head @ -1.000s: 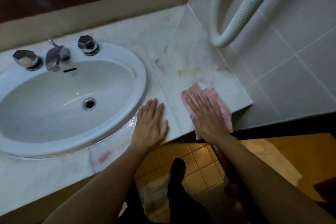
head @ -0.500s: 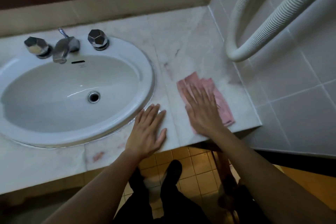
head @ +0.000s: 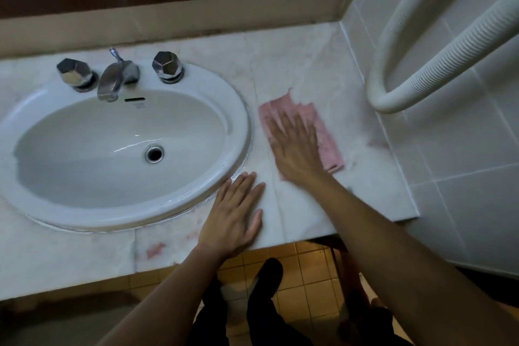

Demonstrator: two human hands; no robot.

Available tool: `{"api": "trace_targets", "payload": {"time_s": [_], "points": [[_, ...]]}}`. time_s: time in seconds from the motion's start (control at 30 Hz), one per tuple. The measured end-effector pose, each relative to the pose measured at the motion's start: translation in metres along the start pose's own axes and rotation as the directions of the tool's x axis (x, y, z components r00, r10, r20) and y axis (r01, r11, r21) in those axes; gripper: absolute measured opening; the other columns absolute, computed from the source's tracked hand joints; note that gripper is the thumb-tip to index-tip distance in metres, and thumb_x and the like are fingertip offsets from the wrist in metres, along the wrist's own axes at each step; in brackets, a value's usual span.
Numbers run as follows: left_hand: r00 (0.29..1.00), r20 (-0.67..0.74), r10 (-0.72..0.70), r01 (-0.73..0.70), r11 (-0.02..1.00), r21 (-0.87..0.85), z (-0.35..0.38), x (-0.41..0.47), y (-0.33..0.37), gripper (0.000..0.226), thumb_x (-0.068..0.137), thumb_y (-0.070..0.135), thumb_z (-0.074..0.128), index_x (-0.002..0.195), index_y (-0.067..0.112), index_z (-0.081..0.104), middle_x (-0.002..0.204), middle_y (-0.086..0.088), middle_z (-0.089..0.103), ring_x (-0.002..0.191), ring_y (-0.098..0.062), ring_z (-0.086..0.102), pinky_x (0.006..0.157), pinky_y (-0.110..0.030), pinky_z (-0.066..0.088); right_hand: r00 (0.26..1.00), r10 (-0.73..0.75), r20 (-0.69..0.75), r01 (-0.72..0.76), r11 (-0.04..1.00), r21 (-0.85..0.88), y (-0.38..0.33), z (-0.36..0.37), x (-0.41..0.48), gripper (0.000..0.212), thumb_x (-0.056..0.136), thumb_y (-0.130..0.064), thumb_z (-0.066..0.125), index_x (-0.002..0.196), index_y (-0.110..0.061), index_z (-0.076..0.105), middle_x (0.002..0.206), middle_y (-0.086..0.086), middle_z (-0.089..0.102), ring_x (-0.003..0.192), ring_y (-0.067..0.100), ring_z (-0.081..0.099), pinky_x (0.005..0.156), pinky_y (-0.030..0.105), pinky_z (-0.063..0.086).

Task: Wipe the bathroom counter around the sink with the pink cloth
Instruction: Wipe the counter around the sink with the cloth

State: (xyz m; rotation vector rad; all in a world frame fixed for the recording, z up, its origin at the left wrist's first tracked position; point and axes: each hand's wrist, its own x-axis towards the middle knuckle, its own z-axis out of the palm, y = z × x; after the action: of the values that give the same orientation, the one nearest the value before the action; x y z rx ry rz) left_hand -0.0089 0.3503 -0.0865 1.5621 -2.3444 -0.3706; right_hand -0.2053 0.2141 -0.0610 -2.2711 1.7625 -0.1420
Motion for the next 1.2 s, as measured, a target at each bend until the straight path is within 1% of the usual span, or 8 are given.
{"api": "trace_targets", "payload": {"time_s": [0.13, 0.3, 0.4, 0.57, 0.67, 0.97, 1.13, 1.2], "points": [[1.0, -0.004, -0.008, 0.008, 1.0, -0.009, -0.001, 0.0, 0.001, 0.058, 0.101, 0.037, 0.049, 0.156, 0.018, 0.046, 0.168, -0.005, 0.034, 0.158, -0.021, 0.027, 0.129, -0.048, 0.021, 0.991, -0.134, 0.019, 0.135, 0.987, -0.081, 0.051, -0.001, -0.049, 0.061, 0.11, -0.035, 0.027, 0.168, -0.036, 0.008, 0.177, -0.008, 0.005, 0.164, 0.017, 0.001, 0.131, 0.054, 0.004], [1.0, -0.001, -0.006, 0.006, 1.0, 0.015, 0.0, 0.002, 0.002, 0.059, 0.099, 0.036, 0.052, 0.154, 0.017, 0.048, 0.167, -0.008, 0.036, 0.156, -0.025, 0.032, 0.127, -0.05, 0.024, 0.955, 0.296, -0.027, -0.297, 0.952, -0.079, 0.108, -0.025, 0.029, 0.068, 0.101, -0.047, 0.015, 0.168, -0.036, 0.01, 0.177, 0.001, 0.011, 0.163, 0.027, 0.01, 0.128, 0.06, 0.006], [1.0, 0.004, -0.015, 0.015, 1.0, 0.022, 0.0, 0.003, 0.002, 0.059, 0.098, 0.037, 0.053, 0.154, 0.017, 0.049, 0.166, -0.007, 0.038, 0.155, -0.025, 0.033, 0.128, -0.048, 0.023, 0.936, 0.351, -0.007, -0.351, 0.936, 0.015, 0.076, -0.02, 0.081, 0.068, 0.102, -0.05, 0.014, 0.168, -0.036, 0.006, 0.178, -0.001, 0.001, 0.163, 0.032, 0.0, 0.128, 0.06, -0.004], [1.0, -0.008, -0.016, 0.016, 1.0, 0.012, -0.001, 0.003, 0.002, 0.058, 0.096, 0.036, 0.057, 0.151, 0.017, 0.052, 0.165, -0.01, 0.039, 0.153, -0.026, 0.037, 0.126, -0.047, 0.026, 0.998, -0.021, 0.066, 0.021, 1.0, 0.003, -0.012, -0.003, 0.068, 0.06, 0.109, -0.045, 0.025, 0.167, -0.035, 0.015, 0.177, -0.006, 0.01, 0.163, 0.027, 0.006, 0.128, 0.055, -0.002], [0.999, 0.01, -0.033, 0.033, 0.999, -0.008, -0.002, 0.002, 0.002, 0.058, 0.099, 0.037, 0.054, 0.153, 0.018, 0.049, 0.166, -0.008, 0.037, 0.154, -0.024, 0.035, 0.127, -0.046, 0.024, 0.974, -0.222, 0.041, 0.222, 0.975, 0.008, 0.015, -0.001, 0.029, 0.058, 0.109, -0.036, 0.029, 0.167, -0.034, 0.022, 0.174, -0.008, 0.02, 0.162, 0.02, 0.013, 0.13, 0.048, 0.002], [0.999, 0.018, -0.028, 0.028, 0.999, -0.025, -0.004, 0.004, 0.003, 0.057, 0.1, 0.036, 0.053, 0.153, 0.016, 0.049, 0.165, -0.01, 0.039, 0.155, -0.026, 0.033, 0.124, -0.049, 0.028, 0.925, 0.377, 0.044, -0.378, 0.925, 0.028, 0.076, -0.024, 0.084, 0.062, 0.11, -0.046, 0.021, 0.168, -0.036, 0.001, 0.177, -0.003, -0.004, 0.163, 0.029, -0.005, 0.128, 0.058, -0.006], [0.998, 0.043, -0.048, 0.048, 0.999, 0.005, -0.005, 0.006, 0.009, 0.056, 0.097, 0.034, 0.052, 0.149, 0.013, 0.053, 0.16, -0.014, 0.044, 0.15, -0.031, 0.041, 0.122, -0.051, 0.033, 0.994, -0.032, 0.102, 0.036, 0.999, -0.031, 0.032, -0.005, 0.027, 0.064, 0.107, -0.042, 0.026, 0.168, -0.037, 0.006, 0.177, -0.007, 0.006, 0.163, 0.023, 0.005, 0.129, 0.055, 0.004], [0.994, 0.083, -0.07, 0.074, 0.997, -0.036, -0.007, 0.021, 0.017, 0.054, 0.091, 0.028, 0.052, 0.14, 0.008, 0.057, 0.149, -0.019, 0.052, 0.137, -0.039, 0.05, 0.113, -0.051, 0.042, 0.994, -0.055, 0.093, 0.058, 0.998, -0.024, 0.054, -0.011, 0.019, 0.064, 0.106, -0.043, 0.023, 0.167, -0.041, 0.006, 0.177, -0.009, 0.01, 0.163, 0.018, 0.007, 0.13, 0.054, 0.006]]}}
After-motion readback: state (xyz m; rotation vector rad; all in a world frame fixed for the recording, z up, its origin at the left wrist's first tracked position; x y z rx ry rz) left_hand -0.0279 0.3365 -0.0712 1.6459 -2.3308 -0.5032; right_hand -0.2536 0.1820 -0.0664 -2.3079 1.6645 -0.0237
